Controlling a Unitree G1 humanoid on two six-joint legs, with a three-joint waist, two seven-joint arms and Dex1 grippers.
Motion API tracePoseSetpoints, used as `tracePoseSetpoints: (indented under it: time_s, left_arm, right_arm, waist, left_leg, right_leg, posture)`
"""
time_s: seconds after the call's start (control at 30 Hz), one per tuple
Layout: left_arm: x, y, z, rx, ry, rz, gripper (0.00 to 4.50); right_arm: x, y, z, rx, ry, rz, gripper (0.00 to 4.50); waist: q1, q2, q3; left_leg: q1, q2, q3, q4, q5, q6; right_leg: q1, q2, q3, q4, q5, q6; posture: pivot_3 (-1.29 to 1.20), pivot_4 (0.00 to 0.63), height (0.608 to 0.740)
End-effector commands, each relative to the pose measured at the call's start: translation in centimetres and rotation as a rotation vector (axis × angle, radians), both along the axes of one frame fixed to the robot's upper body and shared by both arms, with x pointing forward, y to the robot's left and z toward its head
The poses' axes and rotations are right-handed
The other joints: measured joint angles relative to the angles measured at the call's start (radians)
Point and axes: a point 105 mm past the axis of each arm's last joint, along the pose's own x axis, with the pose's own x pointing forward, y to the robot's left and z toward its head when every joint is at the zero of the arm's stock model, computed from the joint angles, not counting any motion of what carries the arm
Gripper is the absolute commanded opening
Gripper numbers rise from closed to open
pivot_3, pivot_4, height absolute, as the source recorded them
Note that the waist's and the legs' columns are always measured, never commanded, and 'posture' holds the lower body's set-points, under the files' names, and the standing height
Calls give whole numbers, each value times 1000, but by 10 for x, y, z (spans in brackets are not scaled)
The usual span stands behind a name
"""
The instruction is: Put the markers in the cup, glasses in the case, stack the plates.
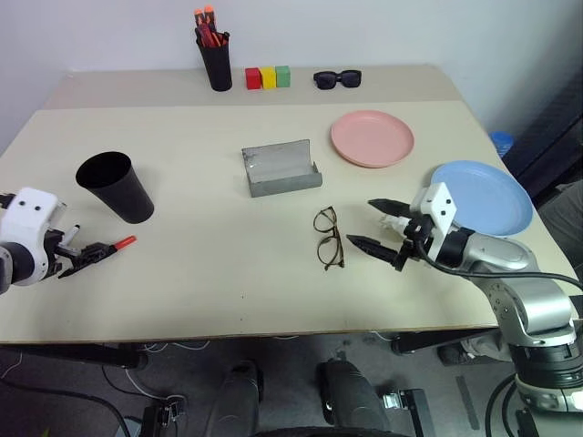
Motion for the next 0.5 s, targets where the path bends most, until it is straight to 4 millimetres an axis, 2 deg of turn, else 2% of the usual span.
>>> tracePoseSetpoints:
  time_s: [0.03,0.23,0.4,0.43,0.5]
  left_arm:
    - [4,-1,-7,24,97,-85,4400]
    - [7,-3,-22,9,198,-151,4400]
    - [9,2,-30,19,249,-145,4400]
    - [9,3,-31,21,253,-144,3896]
    - [10,5,-31,20,246,-138,3233]
  right_arm:
    - [-21,20,4,-4,14,129,4428]
    - [-50,40,8,-21,53,306,4428]
    - [-51,48,12,-32,9,338,4428]
    - [-50,49,12,-31,6,336,4500]
    - [-48,51,12,-34,-6,327,4500]
  waist:
    - [1,0,0]
    - [1,0,0]
    - [1,0,0]
    - [1,0,0]
    - [1,0,0]
  left_leg:
    - [0,0,0,0,0,0]
    - [-1,0,0,0,0,0]
    - [-1,0,0,0,0,0]
    - [-1,0,0,0,0,0]
    - [0,0,0,0,0,0]
  right_leg:
    - [0,0,0,0,0,0]
    - [-1,0,0,0,0,-1]
    - [-1,0,0,1,0,-1]
    - [-1,0,0,1,0,-1]
    - [-1,0,0,1,0,-1]
  posture:
    - [0,150,740]
    - [0,150,740]
    - [0,150,740]
    - [0,150,740]
    - [0,150,740]
